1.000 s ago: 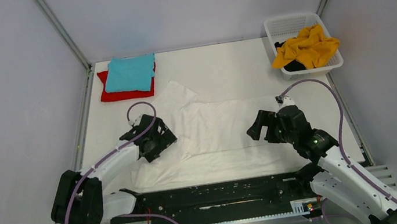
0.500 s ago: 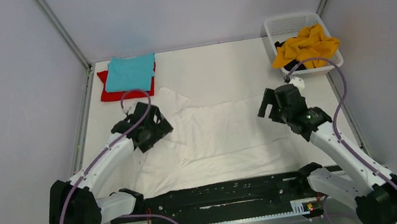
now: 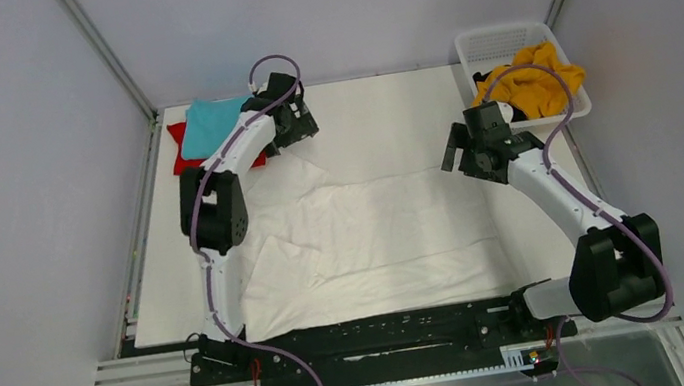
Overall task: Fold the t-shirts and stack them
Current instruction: Grab the side of the flattened tshirt furthest away from the robot with both arms
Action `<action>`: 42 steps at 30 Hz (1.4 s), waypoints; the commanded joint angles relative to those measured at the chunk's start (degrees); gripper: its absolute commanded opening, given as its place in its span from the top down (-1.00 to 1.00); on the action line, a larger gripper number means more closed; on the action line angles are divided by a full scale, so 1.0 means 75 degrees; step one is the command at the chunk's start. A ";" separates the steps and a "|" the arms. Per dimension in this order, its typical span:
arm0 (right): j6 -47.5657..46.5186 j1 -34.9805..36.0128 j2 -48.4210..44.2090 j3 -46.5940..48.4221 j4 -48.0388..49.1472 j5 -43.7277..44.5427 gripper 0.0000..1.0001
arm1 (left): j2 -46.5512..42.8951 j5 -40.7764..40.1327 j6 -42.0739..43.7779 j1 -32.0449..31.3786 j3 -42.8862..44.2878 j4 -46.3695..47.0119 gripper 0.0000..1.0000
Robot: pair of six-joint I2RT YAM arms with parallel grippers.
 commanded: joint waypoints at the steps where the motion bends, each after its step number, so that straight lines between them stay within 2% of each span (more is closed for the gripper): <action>1: -0.0193 -0.0086 0.0235 0.0240 0.0148 -0.0266 -0.99 | 0.1364 -0.0317 0.0583 0.0325 0.2303 -0.0666 -0.98; 6: -0.0275 -0.0144 0.0327 0.0149 0.0139 -0.0282 -0.99 | 0.2112 -0.1196 0.0928 0.0384 0.2847 -0.0363 -0.98; 12: -0.0327 -0.0184 0.0388 0.0131 0.0135 -0.0305 -0.99 | 0.2573 -0.0708 0.0845 0.0502 0.2795 -0.0492 -0.98; 15: -0.0309 -0.0198 0.0424 0.0131 0.0144 -0.0352 -0.99 | 0.2626 -0.0632 0.0795 0.0510 0.2840 -0.0752 -0.79; 20: -0.0295 -0.0204 0.0467 0.0138 0.0072 -0.0498 -0.99 | 0.2544 -0.0519 0.0665 0.0555 0.2797 -0.1141 -0.62; 23: -0.0301 -0.0225 0.0455 0.0079 0.0057 -0.0485 -0.99 | 0.2425 -0.0362 0.0487 0.0550 0.2685 -0.1349 -0.44; 26: -0.0347 -0.0250 0.0457 0.0103 0.0029 -0.0507 -0.99 | 0.2343 -0.0330 0.0335 0.0550 0.2530 -0.1405 -0.43; 33: -0.0458 -0.0374 0.0525 0.0235 -0.0066 -0.0628 -0.99 | 0.2559 -0.0300 0.0176 0.0557 0.2956 -0.1674 -0.43; 42: -0.0548 -0.0599 0.0428 0.0512 -0.0552 -0.0953 -0.99 | 0.2451 -0.0562 0.0099 0.0560 0.2751 -0.1677 -0.25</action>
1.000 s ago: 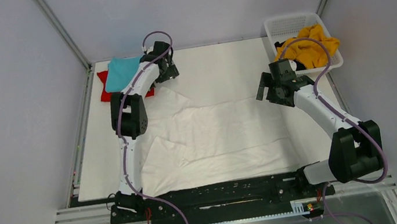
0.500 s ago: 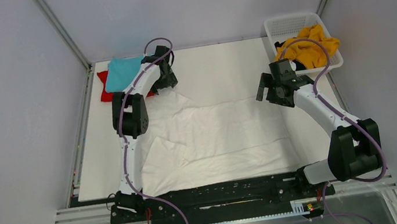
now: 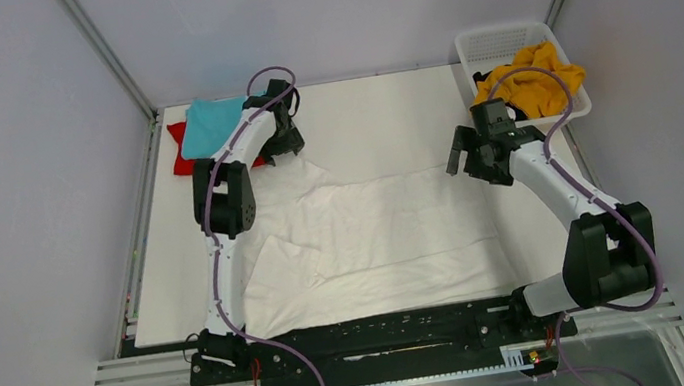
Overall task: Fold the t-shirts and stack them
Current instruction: Grab the side of the flattened tshirt furthest away from the robot with both arms
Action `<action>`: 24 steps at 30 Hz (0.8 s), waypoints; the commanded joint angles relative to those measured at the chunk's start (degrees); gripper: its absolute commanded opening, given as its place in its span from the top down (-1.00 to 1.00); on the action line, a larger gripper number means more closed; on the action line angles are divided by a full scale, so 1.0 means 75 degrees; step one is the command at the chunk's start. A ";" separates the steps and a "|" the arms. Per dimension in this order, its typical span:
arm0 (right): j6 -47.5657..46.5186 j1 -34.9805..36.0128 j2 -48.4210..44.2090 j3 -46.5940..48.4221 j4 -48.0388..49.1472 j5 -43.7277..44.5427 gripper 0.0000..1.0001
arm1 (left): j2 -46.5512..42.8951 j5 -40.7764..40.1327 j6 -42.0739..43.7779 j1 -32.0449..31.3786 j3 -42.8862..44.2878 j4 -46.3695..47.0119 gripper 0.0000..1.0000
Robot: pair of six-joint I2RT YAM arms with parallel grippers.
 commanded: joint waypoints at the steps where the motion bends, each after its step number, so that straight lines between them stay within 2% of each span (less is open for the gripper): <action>1: -0.0185 -0.0102 -0.0184 0.0418 -0.0226 -0.0293 -0.99 | -0.0127 -0.0163 -0.0184 0.0044 0.0205 -0.0022 -0.24; 5: -0.0254 -0.0168 -0.0294 0.0515 -0.0310 -0.0301 -0.99 | 0.0074 0.0373 -0.0196 0.0040 0.0424 -0.0024 -0.16; 8: -0.0294 -0.0225 -0.0330 0.0585 -0.0390 -0.0319 -0.99 | 0.0321 0.0972 -0.0338 0.0041 0.0441 -0.0018 0.01; 9: -0.0309 -0.0243 -0.0348 0.0585 -0.0412 -0.0316 -0.99 | 0.0423 0.1318 -0.0357 0.0032 0.0419 0.0007 0.08; 11: -0.0329 -0.0267 -0.0436 0.0549 -0.0436 -0.0301 -0.99 | 0.0611 0.1654 -0.0631 0.0032 0.0391 -0.0049 0.35; 18: -0.0318 -0.0321 -0.0587 0.0423 -0.0430 -0.0287 -0.99 | 0.0607 0.1493 -0.0907 0.0014 0.0327 -0.0072 0.40; 19: -0.0321 -0.0321 -0.0587 0.0422 -0.0436 -0.0292 -0.99 | 0.0597 0.1488 -0.0914 0.0021 0.0315 -0.0065 0.49; 22: -0.0329 -0.0318 -0.0583 0.0445 -0.0424 -0.0339 -0.99 | 0.0521 0.1500 -0.1008 0.0018 0.0243 -0.0060 1.00; 24: -0.0432 -0.0329 -0.0520 0.0470 -0.0355 -0.0280 -0.99 | 0.0422 0.1502 -0.1127 0.0016 0.0232 -0.0067 1.00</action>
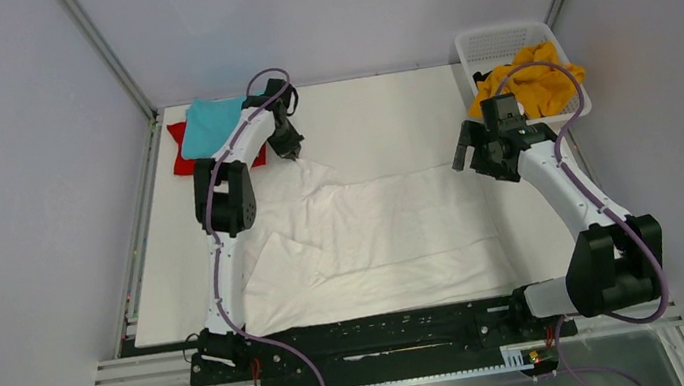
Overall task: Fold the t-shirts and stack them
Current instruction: Grab the side of the flattened tshirt furthest away from the robot with both arms
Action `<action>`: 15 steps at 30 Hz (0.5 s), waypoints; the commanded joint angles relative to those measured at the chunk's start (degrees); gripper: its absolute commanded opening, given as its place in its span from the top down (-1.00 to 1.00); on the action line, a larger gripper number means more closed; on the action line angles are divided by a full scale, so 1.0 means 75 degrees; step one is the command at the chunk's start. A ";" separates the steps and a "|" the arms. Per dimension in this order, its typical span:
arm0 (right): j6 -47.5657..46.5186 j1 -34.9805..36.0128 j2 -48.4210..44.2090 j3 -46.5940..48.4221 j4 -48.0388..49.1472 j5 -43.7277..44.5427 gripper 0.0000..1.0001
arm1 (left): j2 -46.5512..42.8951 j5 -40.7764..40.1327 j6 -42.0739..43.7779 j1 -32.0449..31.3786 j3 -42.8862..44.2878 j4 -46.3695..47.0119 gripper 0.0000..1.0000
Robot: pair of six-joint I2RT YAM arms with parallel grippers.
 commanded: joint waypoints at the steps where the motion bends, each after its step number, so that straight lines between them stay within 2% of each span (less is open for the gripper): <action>1: -0.0242 -0.0030 -0.0090 0.0233 0.0083 0.0052 -0.99 | 0.0074 0.0257 -0.0357 -0.0030 -0.0064 -0.0033 1.00; 8: -0.0251 -0.0038 0.1035 0.1101 -0.0123 0.1229 -0.97 | -0.0593 -0.0434 -0.0348 -0.0021 -0.0105 -0.0234 1.00; 15: 0.0111 -0.0040 0.3130 0.2821 -0.0244 0.1118 -0.79 | -0.0778 -0.0253 -0.0294 -0.0064 -0.0354 -0.0470 1.00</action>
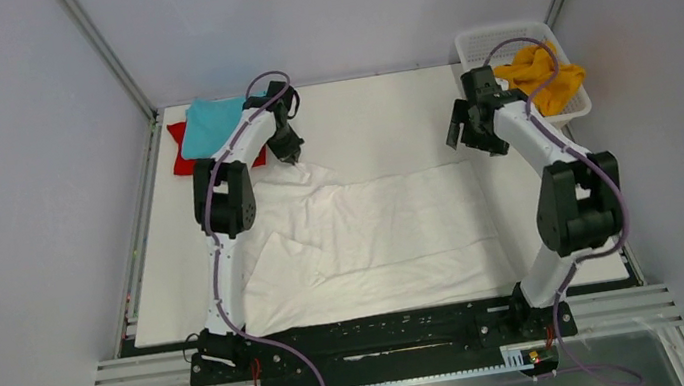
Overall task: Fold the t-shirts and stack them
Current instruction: Grab the side of the flattened tshirt furthest away from the robot with both arms
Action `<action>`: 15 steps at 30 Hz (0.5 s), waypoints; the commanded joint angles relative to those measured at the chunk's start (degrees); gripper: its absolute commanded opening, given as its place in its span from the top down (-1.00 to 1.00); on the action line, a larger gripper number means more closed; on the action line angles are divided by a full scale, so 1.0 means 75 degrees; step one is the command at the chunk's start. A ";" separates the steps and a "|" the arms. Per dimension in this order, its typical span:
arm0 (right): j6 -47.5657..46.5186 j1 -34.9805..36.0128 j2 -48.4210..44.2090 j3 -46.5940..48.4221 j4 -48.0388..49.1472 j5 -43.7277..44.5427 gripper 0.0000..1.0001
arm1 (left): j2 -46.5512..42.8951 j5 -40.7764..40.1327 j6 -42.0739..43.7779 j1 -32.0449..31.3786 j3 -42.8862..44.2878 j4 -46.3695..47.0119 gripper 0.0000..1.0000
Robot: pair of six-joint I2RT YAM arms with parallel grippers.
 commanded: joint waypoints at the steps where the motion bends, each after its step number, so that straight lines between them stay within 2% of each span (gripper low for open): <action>1: 0.0297 -0.0030 0.1190 0.1282 -0.0202 0.0069 -0.76 | -0.0666 -0.0080 -0.0034 -0.0039 -0.0236 -0.0261 1.00; 6: 0.0785 -0.0023 0.2386 0.2504 -0.0742 -0.0081 -0.71 | -0.0906 -0.0155 0.0031 -0.0057 -0.0481 -0.0261 1.00; 14: 0.1229 -0.0032 0.3440 0.2750 -0.0952 -0.0403 -0.69 | -0.1023 -0.0088 0.0066 -0.0097 -0.0641 -0.0266 1.00; 15: 0.1230 -0.0032 0.3527 0.2819 -0.1027 -0.0440 -0.56 | -0.1048 -0.0099 0.0062 -0.0092 -0.0667 -0.0258 1.00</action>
